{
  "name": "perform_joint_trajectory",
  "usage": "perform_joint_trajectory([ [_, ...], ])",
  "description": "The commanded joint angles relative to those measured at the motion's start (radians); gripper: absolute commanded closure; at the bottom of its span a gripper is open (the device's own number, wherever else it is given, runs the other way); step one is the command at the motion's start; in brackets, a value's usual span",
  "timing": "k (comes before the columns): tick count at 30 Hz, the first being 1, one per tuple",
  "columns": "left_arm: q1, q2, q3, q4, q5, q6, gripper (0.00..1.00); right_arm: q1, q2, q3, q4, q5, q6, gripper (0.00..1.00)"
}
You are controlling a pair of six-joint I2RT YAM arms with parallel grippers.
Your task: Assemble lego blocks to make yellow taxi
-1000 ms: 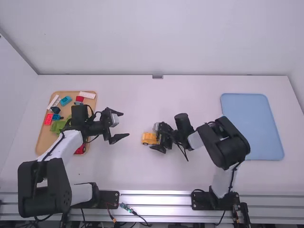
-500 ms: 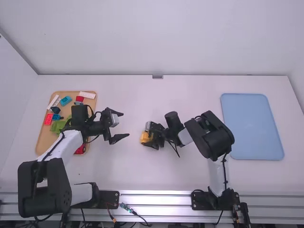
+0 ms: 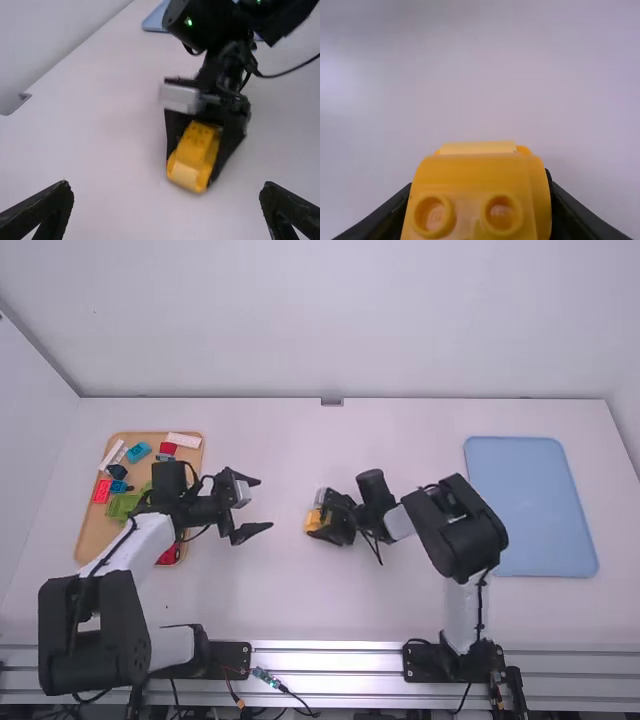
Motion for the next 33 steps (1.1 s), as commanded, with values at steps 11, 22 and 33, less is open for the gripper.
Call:
perform_joint_trajectory([
  [11,-0.178,0.238,-0.005,0.274,-0.159,-0.197,0.01,-0.407,-0.467,0.006,-0.340,0.441,-0.052,0.86],
  [22,-0.190,0.249,-0.005,0.346,-0.240,-0.329,0.01,-0.793,-0.415,0.006,-0.283,0.442,0.057,0.88],
  [33,-0.195,0.249,-0.005,0.349,-0.234,-0.329,0.01,-0.967,-0.183,0.006,-0.087,0.397,0.136,0.84],
])
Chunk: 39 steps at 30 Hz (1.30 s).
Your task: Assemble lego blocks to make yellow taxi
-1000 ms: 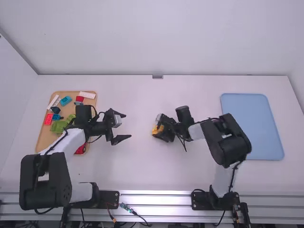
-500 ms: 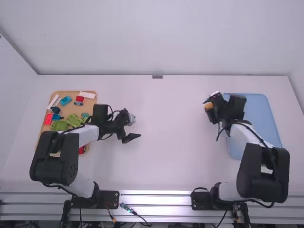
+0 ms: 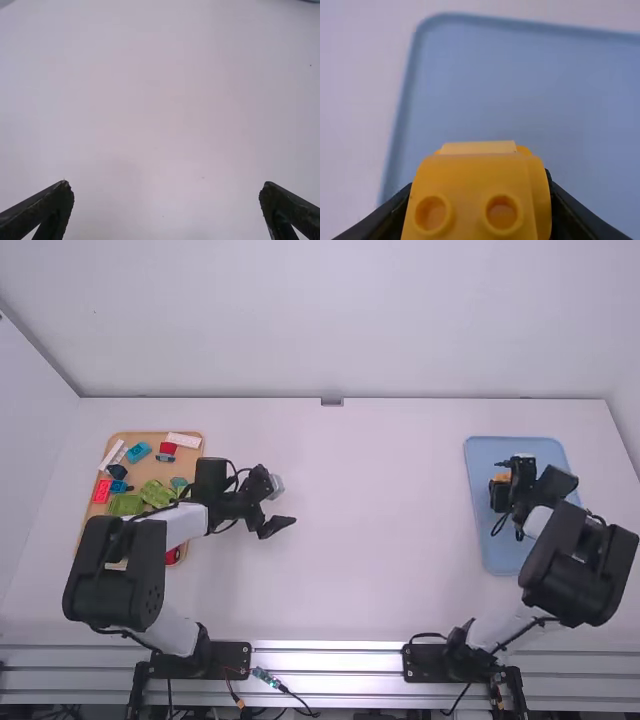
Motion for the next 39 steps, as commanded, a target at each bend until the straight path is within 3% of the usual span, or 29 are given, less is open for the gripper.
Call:
perform_joint_trajectory([
  [1,-0.006,0.009,-0.005,-0.005,0.014,-0.006,0.01,-0.017,0.009,0.007,0.003,-0.016,0.020,0.72],
  [4,-0.006,0.009,-0.005,-0.003,0.013,-0.006,0.01,-0.022,0.008,0.008,0.005,-0.016,0.020,0.63],
  [11,-0.006,0.009,-0.005,-0.003,0.013,-0.006,0.01,-0.021,0.009,0.009,0.004,0.014,0.038,0.57],
  [15,-0.006,0.009,-0.005,-0.006,0.013,-0.006,0.01,-0.021,0.009,0.008,0.000,0.043,0.047,0.28],
  [19,-0.006,0.009,-0.005,-0.006,0.013,-0.006,0.01,-0.021,0.009,0.008,-0.003,0.035,0.046,0.12],
  [20,-0.006,0.009,-0.005,-0.006,0.014,-0.006,0.01,-0.021,0.009,0.008,-0.003,0.040,0.047,0.01],
  [27,-0.006,0.009,-0.005,-0.005,0.007,-0.011,0.01,-0.020,-0.029,0.010,-0.026,0.067,0.104,0.01],
  [35,-0.010,-0.019,-0.003,0.129,-0.282,-0.468,0.01,0.028,-0.297,0.085,-0.381,0.066,0.163,0.01],
  [39,-0.003,-0.082,0.031,0.055,-0.431,-0.635,0.01,0.103,-0.386,0.153,-0.576,0.066,0.182,0.01],
])
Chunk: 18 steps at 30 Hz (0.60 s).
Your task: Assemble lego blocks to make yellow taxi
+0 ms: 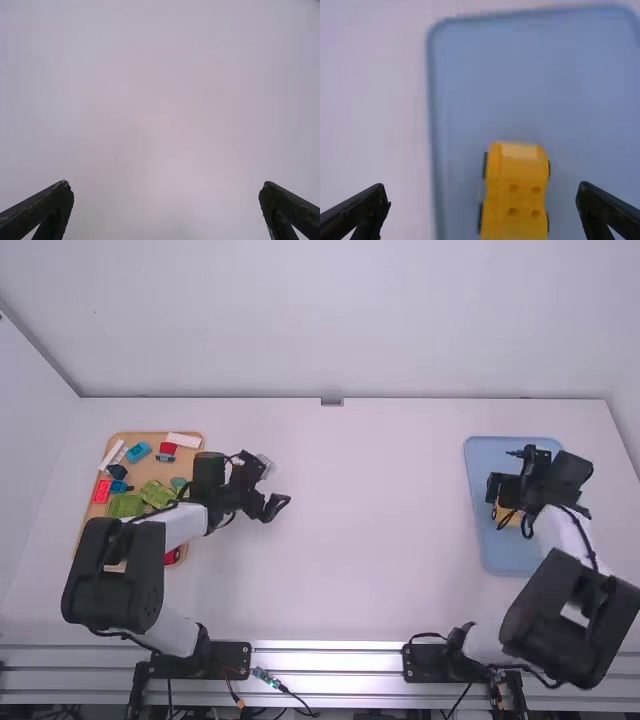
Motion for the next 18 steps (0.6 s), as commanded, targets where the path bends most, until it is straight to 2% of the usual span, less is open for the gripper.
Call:
perform_joint_trajectory([
  [1,-0.005,-0.085,0.050,-0.074,-0.168,-0.205,0.01,0.068,-0.058,0.066,-0.085,-0.003,0.028,0.01],
  [2,-0.005,-0.090,0.053,-0.083,-0.172,-0.209,0.01,0.077,-0.063,0.072,-0.101,0.000,0.028,0.01],
  [3,-0.010,-0.135,0.092,-0.192,-0.218,-0.251,0.01,0.122,-0.079,0.100,-0.178,0.021,0.028,0.01],
  [5,-0.008,-0.178,0.140,-0.307,-0.250,-0.265,0.01,0.175,-0.084,0.133,-0.244,0.075,0.054,0.01],
  [11,-0.003,-0.290,0.266,-0.567,-0.347,-0.265,0.01,0.311,-0.084,0.174,-0.315,0.254,0.191,0.01],
  [13,-0.001,-0.316,0.280,-0.605,-0.366,-0.268,0.01,0.341,-0.086,0.172,-0.308,0.271,0.206,0.01],
  [18,0.024,-0.357,0.239,-0.564,-0.407,-0.310,0.05,0.382,-0.128,0.131,-0.267,0.255,0.247,0.05],
])
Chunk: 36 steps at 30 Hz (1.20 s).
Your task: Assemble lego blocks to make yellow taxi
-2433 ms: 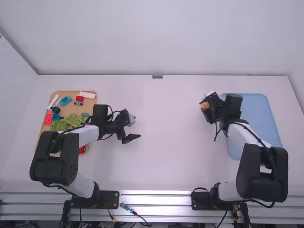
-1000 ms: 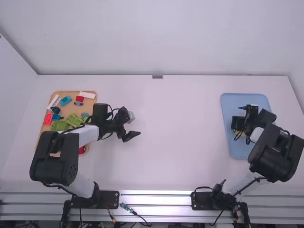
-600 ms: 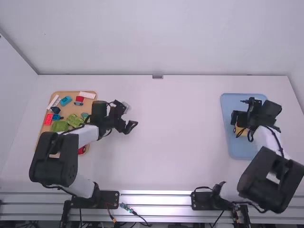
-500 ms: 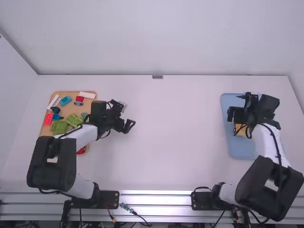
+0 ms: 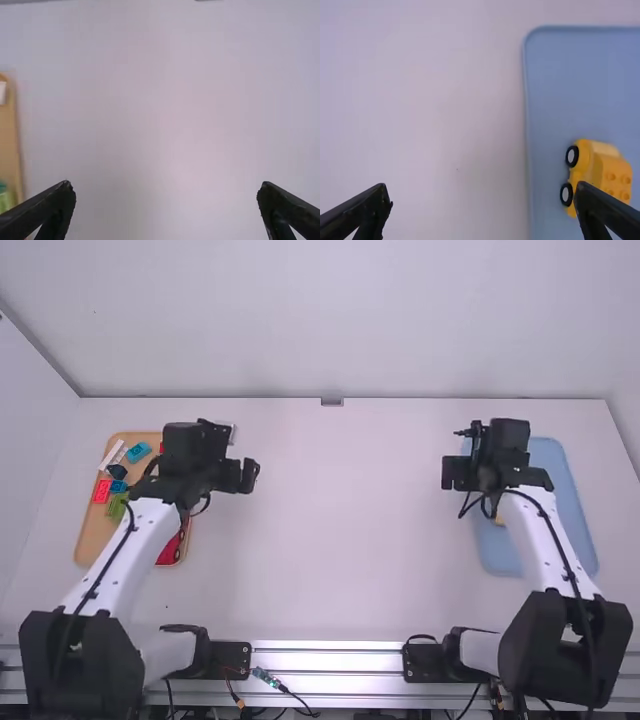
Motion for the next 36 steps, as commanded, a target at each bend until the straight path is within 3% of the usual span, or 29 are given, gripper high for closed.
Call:
perform_joint_trajectory([
  [1,0.010,-0.038,-0.037,0.012,-0.060,-0.039,0.07,0.027,-0.057,-0.023,0.016,0.019,0.058,0.07],
  [7,0.010,-0.114,-0.113,0.088,-0.136,-0.039,0.15,0.090,-0.131,-0.098,0.091,0.019,0.100,0.14],
  [20,0.010,-0.354,-0.354,0.325,-0.198,-0.039,0.39,0.090,-0.364,-0.330,0.323,0.019,0.100,0.37],
  [26,0.010,-0.486,-0.485,0.325,-0.198,-0.039,0.52,0.090,-0.492,-0.458,0.452,0.019,0.100,0.50],
  [36,0.010,-0.718,-0.717,0.325,-0.198,-0.039,0.75,0.090,-0.727,-0.694,0.459,0.019,0.100,0.74],
])
